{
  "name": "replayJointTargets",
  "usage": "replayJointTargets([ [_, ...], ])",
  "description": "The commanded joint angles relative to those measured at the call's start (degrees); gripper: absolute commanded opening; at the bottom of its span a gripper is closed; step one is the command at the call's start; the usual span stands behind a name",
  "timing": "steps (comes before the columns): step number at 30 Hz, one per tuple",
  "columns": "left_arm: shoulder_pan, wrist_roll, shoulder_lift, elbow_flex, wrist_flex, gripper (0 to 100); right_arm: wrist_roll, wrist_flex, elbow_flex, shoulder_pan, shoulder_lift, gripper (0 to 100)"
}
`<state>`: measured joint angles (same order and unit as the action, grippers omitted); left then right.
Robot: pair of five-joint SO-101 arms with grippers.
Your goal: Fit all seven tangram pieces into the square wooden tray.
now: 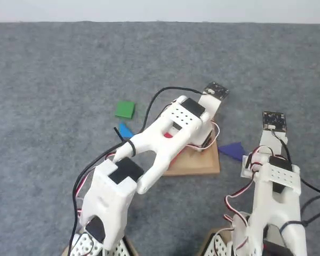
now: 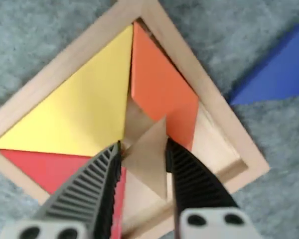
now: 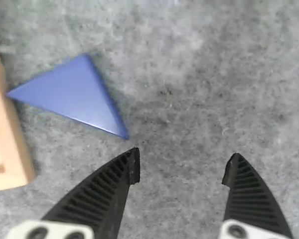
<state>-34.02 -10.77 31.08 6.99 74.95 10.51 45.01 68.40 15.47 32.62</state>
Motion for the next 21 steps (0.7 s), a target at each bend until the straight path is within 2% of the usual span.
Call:
replayJointTargets([
  [1,-0.7,-0.2,-0.4,3.2,-1.2,21,-0.4,-0.7,-2.5,-0.3,0.6,27.4],
  [11,-0.6,-0.2,-1.4,3.2,-1.8,23,-0.4,-0.7,-2.5,-0.3,0.6,27.4],
  [18,-0.7,0.5,-13.5,-2.2,-0.8,22,-0.3,-0.7,-2.5,-0.3,0.6,27.4],
  [21,-0.6,2.6,-15.3,-7.5,-4.5,20,-0.3,-0.7,-2.5,-0.3,0.6,27.4],
])
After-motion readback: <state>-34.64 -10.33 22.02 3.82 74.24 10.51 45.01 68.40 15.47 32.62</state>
